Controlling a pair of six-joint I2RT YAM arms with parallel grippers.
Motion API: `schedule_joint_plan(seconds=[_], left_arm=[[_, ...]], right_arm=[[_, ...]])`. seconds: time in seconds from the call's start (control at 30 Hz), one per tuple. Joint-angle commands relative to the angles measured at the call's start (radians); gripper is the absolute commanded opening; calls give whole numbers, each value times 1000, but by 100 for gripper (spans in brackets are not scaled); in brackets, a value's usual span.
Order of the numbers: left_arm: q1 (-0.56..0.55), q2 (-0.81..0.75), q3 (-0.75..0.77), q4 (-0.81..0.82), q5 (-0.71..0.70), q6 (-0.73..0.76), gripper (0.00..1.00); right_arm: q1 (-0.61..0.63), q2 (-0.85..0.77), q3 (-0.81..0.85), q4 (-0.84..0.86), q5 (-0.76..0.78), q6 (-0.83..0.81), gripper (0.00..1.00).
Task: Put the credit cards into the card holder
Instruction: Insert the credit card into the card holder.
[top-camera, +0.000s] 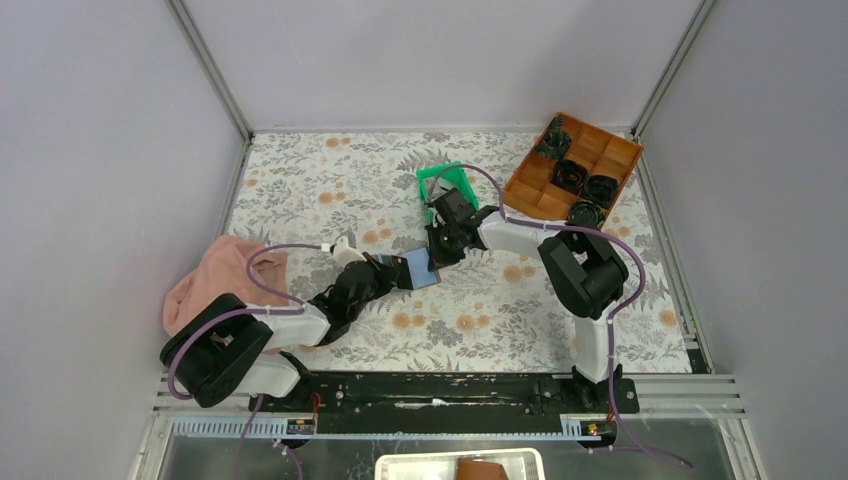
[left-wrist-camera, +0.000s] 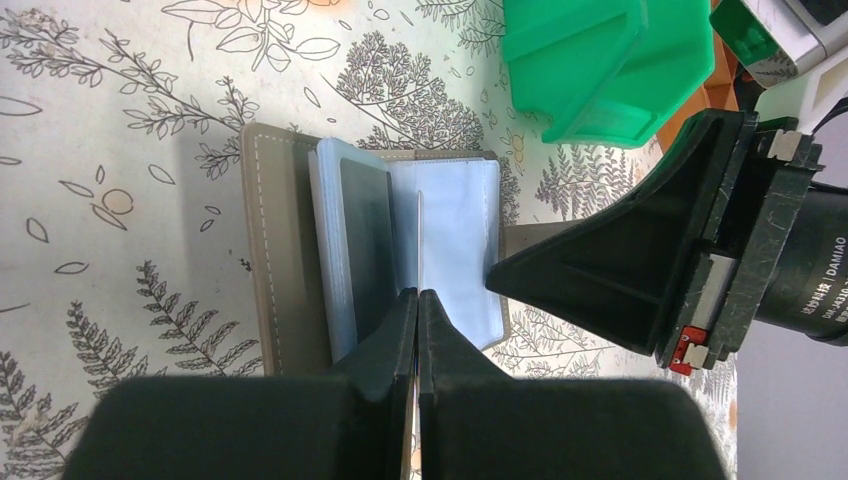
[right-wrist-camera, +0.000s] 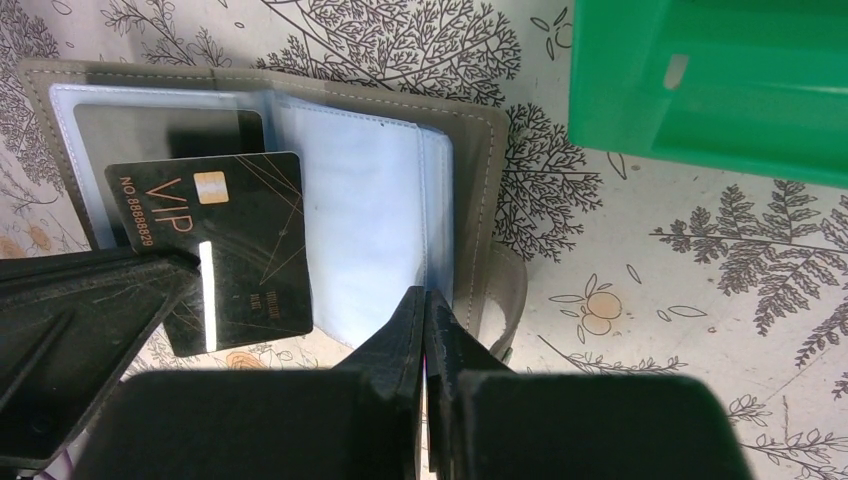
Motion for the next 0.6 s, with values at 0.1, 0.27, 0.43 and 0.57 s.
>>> schedule_joint_plan(seconds=[0.1, 0.27, 0.43, 0.57], left_arm=[[-66, 0, 32, -67, -185, -31, 0], [-98, -6, 52, -126, -251, -62, 0], [-97, 10, 62, -147, -264, -85, 0], [-98, 24, 64, -168, -279, -113, 0]], right_arm=[[9, -20, -35, -6, 46, -4, 0], [9, -22, -42, -5, 45, -7, 0], [9, -18, -42, -6, 41, -10, 0], [9, -15, -42, -7, 38, -11, 0]])
